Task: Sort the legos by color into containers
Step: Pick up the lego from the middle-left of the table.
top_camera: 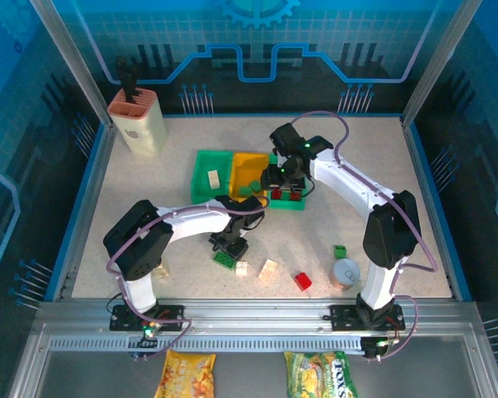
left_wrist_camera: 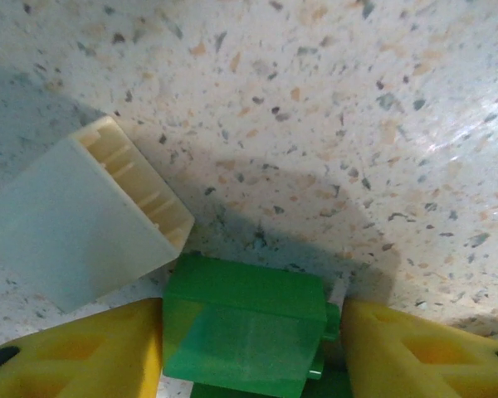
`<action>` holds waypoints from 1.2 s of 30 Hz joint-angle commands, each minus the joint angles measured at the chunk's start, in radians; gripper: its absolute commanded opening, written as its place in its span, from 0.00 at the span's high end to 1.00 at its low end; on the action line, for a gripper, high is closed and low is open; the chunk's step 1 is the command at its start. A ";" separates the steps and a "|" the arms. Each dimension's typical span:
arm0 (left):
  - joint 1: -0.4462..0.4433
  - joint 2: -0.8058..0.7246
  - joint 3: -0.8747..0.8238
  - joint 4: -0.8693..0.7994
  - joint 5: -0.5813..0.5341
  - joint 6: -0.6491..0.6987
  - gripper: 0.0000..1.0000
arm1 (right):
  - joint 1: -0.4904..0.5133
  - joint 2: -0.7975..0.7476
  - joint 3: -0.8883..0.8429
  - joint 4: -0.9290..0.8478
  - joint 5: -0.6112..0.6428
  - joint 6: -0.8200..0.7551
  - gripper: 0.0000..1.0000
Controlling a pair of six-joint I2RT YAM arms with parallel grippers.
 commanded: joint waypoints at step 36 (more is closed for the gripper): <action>0.122 -0.027 0.218 -0.022 0.022 -0.099 0.55 | -0.055 -0.156 -0.175 -0.018 0.048 -0.016 0.41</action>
